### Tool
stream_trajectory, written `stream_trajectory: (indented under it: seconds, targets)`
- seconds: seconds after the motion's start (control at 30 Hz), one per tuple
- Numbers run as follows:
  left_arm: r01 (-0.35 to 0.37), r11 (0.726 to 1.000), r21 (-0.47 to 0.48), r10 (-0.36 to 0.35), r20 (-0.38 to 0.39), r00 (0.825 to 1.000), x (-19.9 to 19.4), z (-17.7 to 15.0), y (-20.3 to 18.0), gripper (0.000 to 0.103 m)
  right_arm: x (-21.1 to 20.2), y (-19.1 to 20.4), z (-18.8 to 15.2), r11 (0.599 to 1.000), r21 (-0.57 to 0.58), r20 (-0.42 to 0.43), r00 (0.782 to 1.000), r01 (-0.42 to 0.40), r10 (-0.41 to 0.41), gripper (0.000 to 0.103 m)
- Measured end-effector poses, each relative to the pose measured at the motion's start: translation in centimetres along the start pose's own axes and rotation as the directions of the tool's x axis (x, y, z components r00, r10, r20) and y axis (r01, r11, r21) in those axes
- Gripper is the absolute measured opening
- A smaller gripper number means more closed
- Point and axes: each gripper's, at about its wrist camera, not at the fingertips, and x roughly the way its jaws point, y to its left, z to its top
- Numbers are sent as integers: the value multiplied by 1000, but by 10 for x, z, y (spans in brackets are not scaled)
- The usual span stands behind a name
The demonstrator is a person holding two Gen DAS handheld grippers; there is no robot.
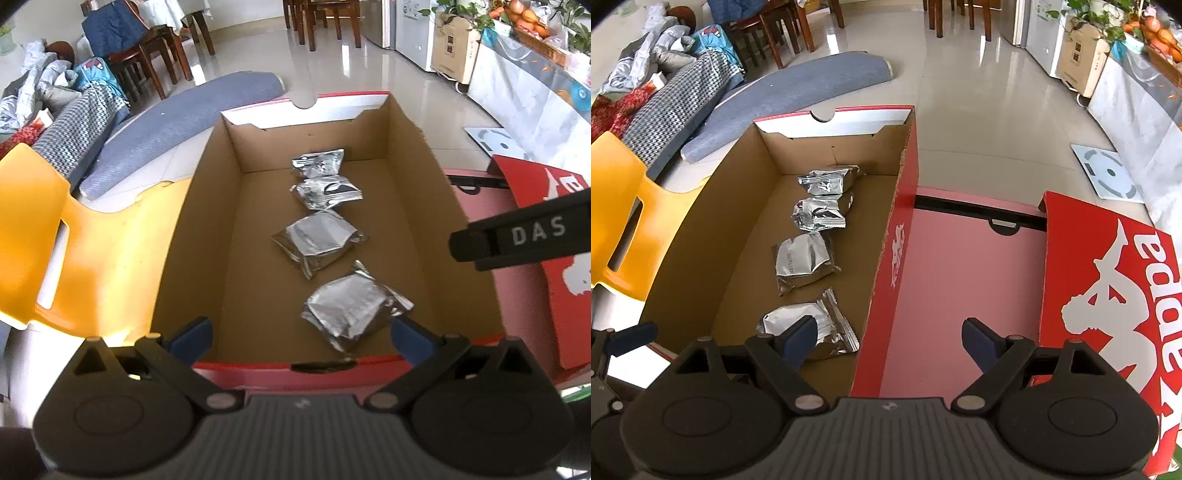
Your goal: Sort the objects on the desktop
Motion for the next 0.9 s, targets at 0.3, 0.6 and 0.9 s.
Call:
stream_trajectory:
  seconds: [0.3,0.6,0.9]
  targets:
    - [-3,1000,20,3,14,1000,-15,1,-11,103,-5,-9,-2,1000,6,7,1000,12,-12,85]
    - [14,999,46,-15,22,1000,-28,2,-25,103,-12,-16,-3,1000,15,19,1000,14,-14,85]
    - [17,998,58,-19,30,999,-36,5,-35,103,-19,-21,-3,1000,18,36,999,14,-15,85]
